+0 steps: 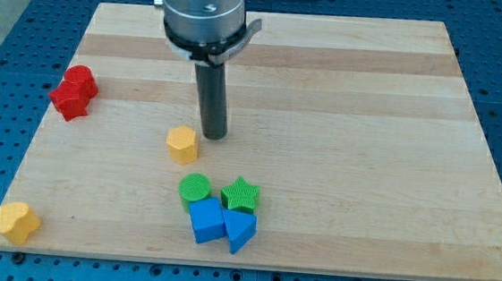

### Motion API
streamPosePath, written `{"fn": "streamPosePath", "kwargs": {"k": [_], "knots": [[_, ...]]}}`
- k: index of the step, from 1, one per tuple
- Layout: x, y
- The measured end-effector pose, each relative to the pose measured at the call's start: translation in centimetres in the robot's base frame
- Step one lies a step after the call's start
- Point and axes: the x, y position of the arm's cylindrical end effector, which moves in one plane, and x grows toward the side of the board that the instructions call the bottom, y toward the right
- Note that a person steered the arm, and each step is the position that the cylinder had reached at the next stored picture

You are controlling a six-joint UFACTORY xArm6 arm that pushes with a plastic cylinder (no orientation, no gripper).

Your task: Push the yellow hexagon horizontally left to the green circle

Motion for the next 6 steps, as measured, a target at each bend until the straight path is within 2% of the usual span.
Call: {"fn": "streamPosePath", "kwargs": {"k": [1,2,4,5,6], "knots": [[3.5,-5.8],[4.9,-7.8],[3.6,-9.2],[6.8,-13.0],[8.0,-13.4]]}}
